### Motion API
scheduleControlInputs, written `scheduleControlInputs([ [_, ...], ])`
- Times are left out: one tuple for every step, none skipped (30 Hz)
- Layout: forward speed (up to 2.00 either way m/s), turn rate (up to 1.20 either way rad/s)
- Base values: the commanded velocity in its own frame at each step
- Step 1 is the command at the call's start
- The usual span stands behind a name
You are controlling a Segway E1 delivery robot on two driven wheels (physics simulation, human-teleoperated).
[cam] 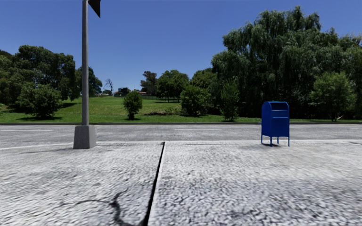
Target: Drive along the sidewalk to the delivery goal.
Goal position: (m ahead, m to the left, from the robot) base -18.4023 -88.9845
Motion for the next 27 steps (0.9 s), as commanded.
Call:
scheduleControlInputs([
  [1.79, -0.15],
  [1.75, -0.25],
  [1.65, -0.42],
  [1.54, -0.48],
  [1.54, -0.48],
  [1.48, -0.50],
  [1.45, -0.51],
  [1.40, -0.52],
  [1.40, -0.52],
  [1.33, -0.54],
  [1.30, -0.55],
  [1.29, -0.56],
  [1.28, -0.59],
  [1.28, -0.59],
  [1.27, -0.63],
  [1.27, -0.65],
  [1.27, -0.65],
  [1.27, -0.65],
  [1.27, -0.65],
  [1.27, -0.65],
  [1.27, -0.65],
  [1.27, -0.65],
  [1.27, -0.65],
  [1.27, -0.65],
  [1.27, -0.65],
  [1.27, -0.65],
  [1.27, -0.65],
])
